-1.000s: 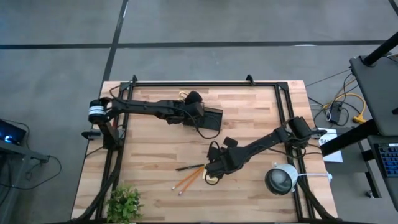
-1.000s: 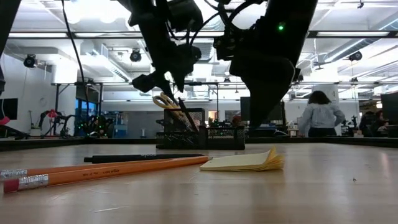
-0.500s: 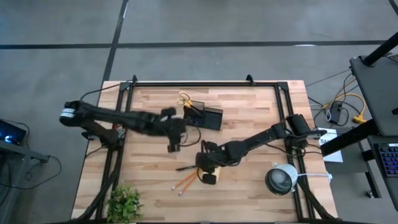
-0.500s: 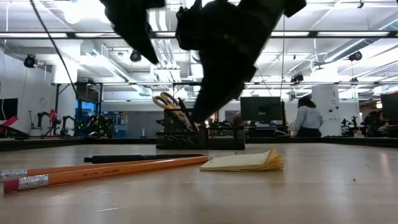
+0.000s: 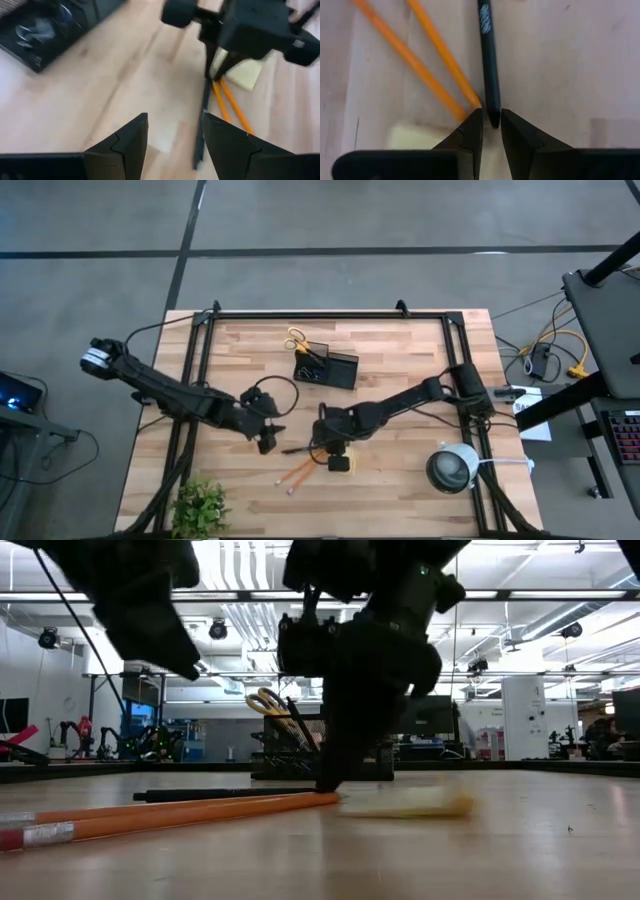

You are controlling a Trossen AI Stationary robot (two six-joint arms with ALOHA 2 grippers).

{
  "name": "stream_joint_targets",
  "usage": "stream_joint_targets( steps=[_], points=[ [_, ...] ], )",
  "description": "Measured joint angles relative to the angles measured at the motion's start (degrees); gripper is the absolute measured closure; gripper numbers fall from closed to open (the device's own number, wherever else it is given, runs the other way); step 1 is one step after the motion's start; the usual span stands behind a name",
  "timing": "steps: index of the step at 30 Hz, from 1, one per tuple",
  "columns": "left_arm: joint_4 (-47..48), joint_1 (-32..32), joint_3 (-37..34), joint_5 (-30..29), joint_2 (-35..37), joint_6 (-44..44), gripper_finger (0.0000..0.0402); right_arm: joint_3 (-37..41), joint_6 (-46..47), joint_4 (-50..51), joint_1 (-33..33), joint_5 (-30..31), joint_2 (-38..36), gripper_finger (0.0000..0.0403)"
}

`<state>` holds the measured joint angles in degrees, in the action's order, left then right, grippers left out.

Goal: Pick and place office supplies into organizer
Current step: Put the black pen into the black organizer bin

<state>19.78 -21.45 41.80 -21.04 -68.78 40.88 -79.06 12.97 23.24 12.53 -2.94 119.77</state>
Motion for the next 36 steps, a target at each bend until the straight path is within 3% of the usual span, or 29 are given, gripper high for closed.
stream_joint_targets(
  steps=[8,17,26,36],
  points=[
    [0.1,-1.2,-1.0,0.4,-2.3,1.2,0.0228,0.0,0.1,0.0,0.6,1.4,0.3,0.0346],
    [-0.2,-1.2,-1.1,2.6,-9.0,0.8,0.0228,-0.1,0.4,-0.3,-0.1,1.3,1.2,0.039],
    [-3.2,-1.2,-1.1,7.5,-15.7,0.7,0.0228,0.0,0.2,-1.6,-1.2,0.7,1.4,0.0395],
    [-3.2,-1.3,-1.1,8.9,-17.5,0.7,0.0228,0.2,-0.2,-2.9,-2.4,1.2,1.5,0.0395]
  ],
)
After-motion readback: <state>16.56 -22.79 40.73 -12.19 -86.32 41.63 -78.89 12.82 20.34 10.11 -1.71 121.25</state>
